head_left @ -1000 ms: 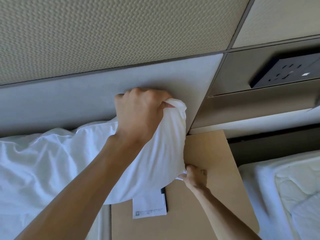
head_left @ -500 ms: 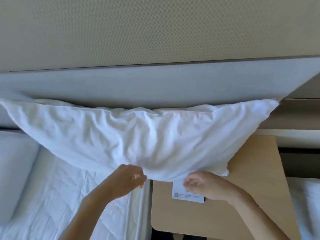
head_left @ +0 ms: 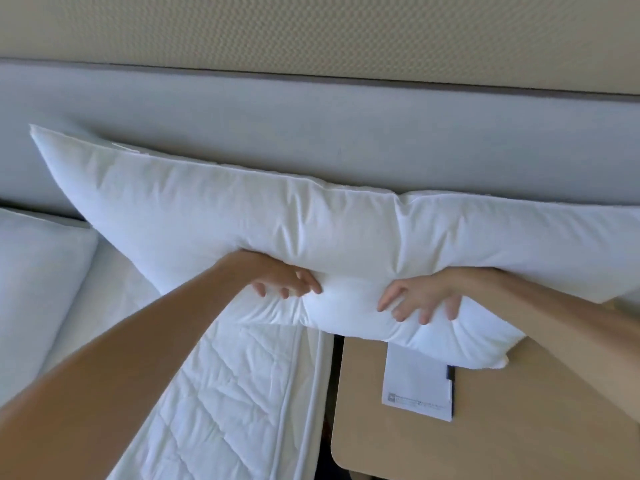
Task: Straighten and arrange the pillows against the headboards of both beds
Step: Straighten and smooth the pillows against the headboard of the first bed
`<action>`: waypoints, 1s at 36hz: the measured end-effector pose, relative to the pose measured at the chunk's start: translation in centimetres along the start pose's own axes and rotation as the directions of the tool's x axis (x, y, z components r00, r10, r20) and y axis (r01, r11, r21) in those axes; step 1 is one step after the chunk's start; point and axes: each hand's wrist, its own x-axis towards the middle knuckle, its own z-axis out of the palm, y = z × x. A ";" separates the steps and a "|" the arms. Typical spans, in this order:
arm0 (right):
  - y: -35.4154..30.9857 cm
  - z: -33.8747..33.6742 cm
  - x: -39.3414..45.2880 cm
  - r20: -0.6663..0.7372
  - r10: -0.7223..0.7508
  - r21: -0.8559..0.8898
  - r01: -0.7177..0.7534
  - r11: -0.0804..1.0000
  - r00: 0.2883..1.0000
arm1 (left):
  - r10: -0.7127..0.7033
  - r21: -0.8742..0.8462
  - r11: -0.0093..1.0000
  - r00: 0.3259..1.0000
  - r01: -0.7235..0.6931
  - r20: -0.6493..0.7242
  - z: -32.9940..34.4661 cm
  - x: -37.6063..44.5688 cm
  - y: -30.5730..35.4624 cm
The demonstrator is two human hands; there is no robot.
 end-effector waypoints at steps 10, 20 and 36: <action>-0.1 5.1 1.7 -0.303 0.021 0.269 0.064 0.961 0.953 | 0.141 -0.042 0.989 0.987 -0.145 -0.080 1.6 2.2 -3.0; 5.8 2.8 -4.9 -0.421 -0.007 0.293 0.143 0.945 0.907 | 0.052 -0.014 0.998 0.995 -0.053 -0.079 -3.2 -5.6 -8.0; 5.8 6.9 -13.8 -0.700 -0.115 0.130 0.284 0.950 0.705 | 0.287 0.038 0.935 0.692 -0.352 -0.663 -1.6 -14.0 -6.8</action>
